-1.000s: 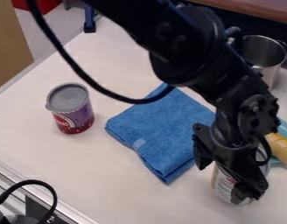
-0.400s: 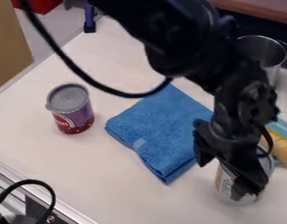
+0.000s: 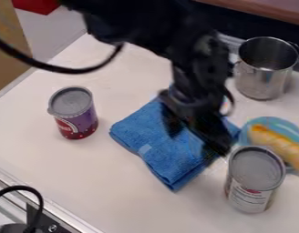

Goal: Move the grey tin to the right side of the blue cloth

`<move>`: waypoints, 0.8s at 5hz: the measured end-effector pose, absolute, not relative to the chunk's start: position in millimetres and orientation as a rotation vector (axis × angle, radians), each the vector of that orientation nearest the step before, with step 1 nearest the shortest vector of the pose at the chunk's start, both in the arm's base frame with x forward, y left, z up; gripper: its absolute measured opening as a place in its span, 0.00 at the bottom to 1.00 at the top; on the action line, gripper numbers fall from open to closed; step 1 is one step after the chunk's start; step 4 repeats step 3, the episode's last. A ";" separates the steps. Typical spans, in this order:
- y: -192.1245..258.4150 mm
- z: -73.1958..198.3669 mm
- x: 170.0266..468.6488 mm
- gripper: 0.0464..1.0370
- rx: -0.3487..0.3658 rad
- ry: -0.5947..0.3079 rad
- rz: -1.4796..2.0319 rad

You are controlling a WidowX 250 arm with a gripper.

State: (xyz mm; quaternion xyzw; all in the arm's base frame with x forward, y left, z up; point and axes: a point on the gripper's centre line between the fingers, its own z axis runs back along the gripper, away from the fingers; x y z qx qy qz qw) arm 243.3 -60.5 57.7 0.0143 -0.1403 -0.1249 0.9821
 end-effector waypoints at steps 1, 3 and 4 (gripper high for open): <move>-29.6 65.2 272.3 0.96 0.099 -0.373 -0.069; 22.8 66.3 343.9 0.96 0.132 -0.398 0.139; 22.8 66.3 343.9 0.96 0.132 -0.398 0.139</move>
